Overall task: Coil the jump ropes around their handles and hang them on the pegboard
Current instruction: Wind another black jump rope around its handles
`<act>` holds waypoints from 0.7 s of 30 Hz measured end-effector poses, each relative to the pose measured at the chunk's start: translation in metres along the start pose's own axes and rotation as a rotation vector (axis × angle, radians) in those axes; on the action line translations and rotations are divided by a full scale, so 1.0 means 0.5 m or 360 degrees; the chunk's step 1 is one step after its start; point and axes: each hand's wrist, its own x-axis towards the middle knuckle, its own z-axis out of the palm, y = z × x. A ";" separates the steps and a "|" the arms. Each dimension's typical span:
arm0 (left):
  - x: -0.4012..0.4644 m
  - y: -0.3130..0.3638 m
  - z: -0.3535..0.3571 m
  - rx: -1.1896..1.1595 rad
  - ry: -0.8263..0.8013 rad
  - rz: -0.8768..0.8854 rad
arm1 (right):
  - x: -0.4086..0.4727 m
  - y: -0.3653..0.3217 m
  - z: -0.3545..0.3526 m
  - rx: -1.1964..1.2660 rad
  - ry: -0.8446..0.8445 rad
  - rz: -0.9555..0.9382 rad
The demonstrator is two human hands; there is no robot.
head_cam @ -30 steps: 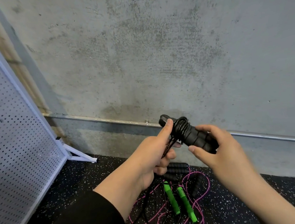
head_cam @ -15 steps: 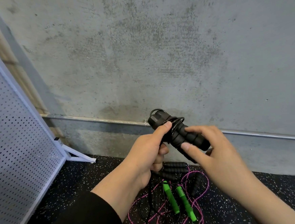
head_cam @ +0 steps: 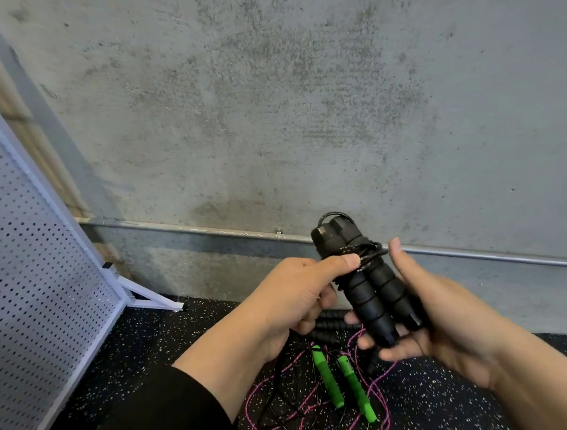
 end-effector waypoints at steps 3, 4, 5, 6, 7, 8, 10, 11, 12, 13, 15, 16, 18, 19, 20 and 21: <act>0.004 -0.006 0.008 0.0078 0.0017 -0.0028 | 0.003 0.007 0.012 -0.0059 0.0061 0.0000; 0.005 -0.007 0.009 0.0080 0.0028 -0.0036 | 0.004 0.008 0.014 -0.0056 0.0089 -0.0009; 0.005 -0.006 0.009 0.0076 0.0034 -0.0043 | 0.004 0.009 0.015 -0.0051 0.0122 -0.0028; 0.005 -0.005 0.007 0.0067 0.0028 -0.0045 | 0.005 0.008 0.016 -0.0048 0.0156 -0.0057; 0.004 -0.003 0.006 0.0054 0.0012 -0.0047 | 0.005 0.006 0.016 -0.0047 0.0184 -0.0093; 0.003 -0.002 0.004 0.0040 -0.0014 -0.0049 | 0.005 0.004 0.017 -0.0044 0.0204 -0.0134; 0.001 -0.002 0.000 0.0021 -0.0054 -0.0053 | 0.005 0.002 0.018 -0.0016 0.0240 -0.0213; 0.000 -0.001 -0.001 0.0019 -0.0057 -0.0058 | 0.006 0.002 0.018 0.0009 0.0262 -0.0244; 0.000 -0.002 -0.003 0.0023 -0.0062 -0.0064 | 0.008 0.002 0.017 0.0028 0.0281 -0.0268; -0.001 -0.002 -0.004 0.0022 -0.0069 -0.0074 | 0.009 0.003 0.016 0.0028 0.0290 -0.0294; -0.001 -0.002 -0.005 -0.0014 -0.0073 -0.0109 | 0.012 0.004 0.013 -0.0077 0.0295 -0.0358; -0.001 -0.002 -0.006 -0.0038 -0.0069 -0.0128 | 0.014 0.005 0.011 -0.0163 0.0309 -0.0397; 0.000 -0.001 -0.008 -0.0056 -0.0060 -0.0174 | 0.021 0.008 0.006 -0.0329 0.0384 -0.0489; -0.001 0.000 -0.009 -0.0051 -0.0053 -0.0198 | 0.025 0.010 0.002 -0.0408 0.0442 -0.0546; -0.001 0.001 -0.010 -0.0046 -0.0046 -0.0217 | 0.029 0.012 -0.004 -0.0513 0.0512 -0.0614; -0.001 0.002 -0.010 -0.0045 -0.0038 -0.0231 | 0.034 0.014 -0.010 -0.0652 0.0590 -0.0685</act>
